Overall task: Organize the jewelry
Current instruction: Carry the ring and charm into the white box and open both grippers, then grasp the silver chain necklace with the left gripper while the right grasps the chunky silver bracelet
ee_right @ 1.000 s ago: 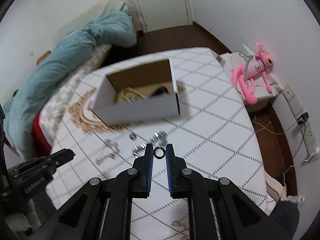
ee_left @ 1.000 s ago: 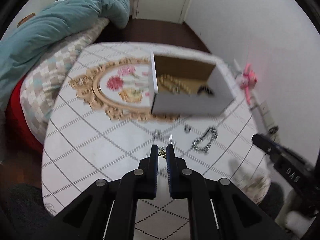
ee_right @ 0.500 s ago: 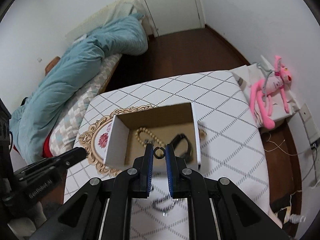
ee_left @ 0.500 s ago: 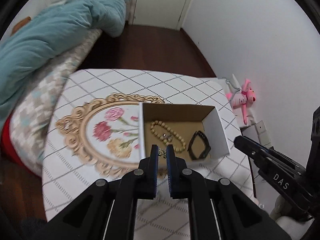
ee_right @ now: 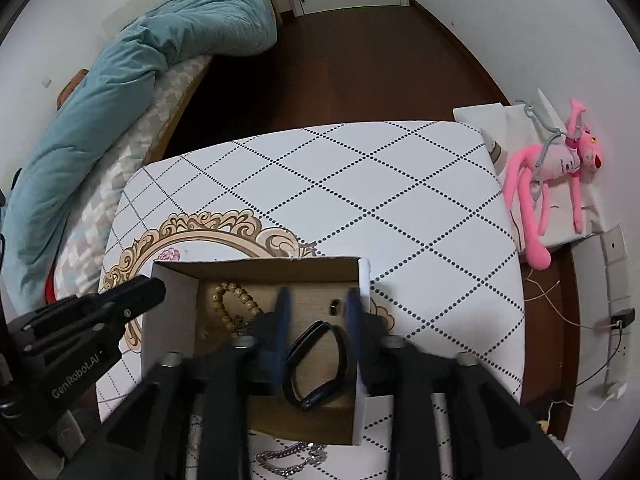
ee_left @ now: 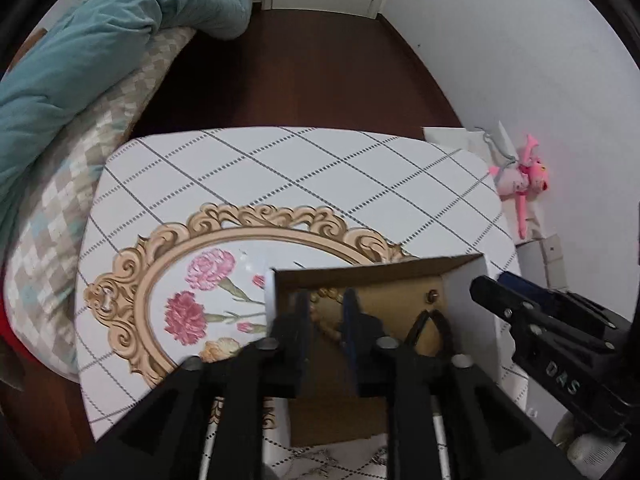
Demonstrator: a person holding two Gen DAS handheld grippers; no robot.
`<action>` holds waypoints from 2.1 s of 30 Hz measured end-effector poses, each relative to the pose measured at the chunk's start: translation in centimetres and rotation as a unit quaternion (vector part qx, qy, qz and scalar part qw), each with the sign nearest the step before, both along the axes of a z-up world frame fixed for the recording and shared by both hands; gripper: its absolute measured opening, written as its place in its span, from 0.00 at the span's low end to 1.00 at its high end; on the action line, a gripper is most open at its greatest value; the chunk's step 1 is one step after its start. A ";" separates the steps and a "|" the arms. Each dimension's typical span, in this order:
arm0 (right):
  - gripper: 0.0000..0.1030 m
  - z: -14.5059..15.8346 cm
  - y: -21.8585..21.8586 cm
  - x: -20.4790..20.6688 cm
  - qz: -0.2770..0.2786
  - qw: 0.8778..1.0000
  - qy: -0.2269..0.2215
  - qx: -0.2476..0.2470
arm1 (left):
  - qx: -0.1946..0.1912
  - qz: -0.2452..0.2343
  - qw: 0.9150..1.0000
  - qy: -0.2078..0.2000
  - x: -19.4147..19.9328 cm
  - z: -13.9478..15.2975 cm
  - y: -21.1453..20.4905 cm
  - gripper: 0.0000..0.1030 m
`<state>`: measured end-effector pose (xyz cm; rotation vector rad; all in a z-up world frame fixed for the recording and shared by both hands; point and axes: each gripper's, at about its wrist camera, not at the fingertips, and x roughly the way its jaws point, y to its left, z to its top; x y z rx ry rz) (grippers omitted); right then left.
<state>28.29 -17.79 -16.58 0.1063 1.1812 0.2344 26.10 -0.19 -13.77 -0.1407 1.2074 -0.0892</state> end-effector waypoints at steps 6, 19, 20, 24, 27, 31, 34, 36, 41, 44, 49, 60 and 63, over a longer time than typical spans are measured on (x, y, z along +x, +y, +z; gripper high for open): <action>0.47 0.7 0.0 -0.6 -0.006 0.999 -0.015 -0.042 | 0.041 0.021 0.999 -0.027 -0.4 0.8 0.7 0.69; 1.00 1.7 0.3 -3.6 -0.024 0.992 -0.038 -0.120 | 0.083 0.040 0.995 -0.049 -3.1 1.6 1.9 1.00; 1.00 2.1 0.3 -3.9 -0.025 0.992 -0.042 -0.117 | 0.081 0.040 0.995 -0.052 -3.4 2.0 2.0 1.00; 1.00 4.0 0.5 -5.6 -0.028 0.991 -0.063 -0.111 | 0.080 0.042 0.994 -0.065 -4.9 3.3 2.1 1.00; 1.00 4.9 0.4 -7.4 -0.030 0.991 -0.078 -0.105 | 0.083 0.043 0.993 -0.073 -6.5 3.8 2.4 1.00; 1.00 4.0 0.1 -10.3 -0.032 0.992 -0.075 -0.094 | 0.102 0.044 0.991 -0.077 -9.7 3.0 2.8 1.00; 1.00 1.6 -0.3 -12.2 -0.035 0.994 -0.057 -0.086 | 0.098 0.050 0.992 -0.063 -11.8 1.1 3.3 1.00; 1.00 -0.4 -0.5 -13.0 -0.037 0.995 -0.039 -0.079 | 0.103 0.051 0.992 -0.043 -12.9 -1.0 3.4 1.00; 0.79 -5.5 -0.1 -13.5 -0.031 0.997 0.002 -0.064 | 0.114 0.058 0.992 -0.003 -14.2 -5.3 4.1 1.00; 0.60 -7.8 0.3 -13.5 -0.032 0.998 0.021 -0.057 | 0.115 0.061 0.991 0.012 -14.9 -7.1 4.4 1.00; 0.11 -8.5 1.3 -14.4 -0.008 0.999 0.002 -0.039 | 0.108 0.041 0.993 0.016 -16.5 -8.0 3.8 1.00; 0.04 -7.5 -3.0 -16.4 -0.055 0.998 0.002 -0.019 | 0.096 -0.045 0.994 0.014 -16.2 -9.0 -0.9 0.75; 0.04 -7.0 -4.0 -16.1 -0.063 0.998 0.006 -0.005 | 0.074 -0.056 0.996 0.000 -15.8 -8.5 -1.5 0.39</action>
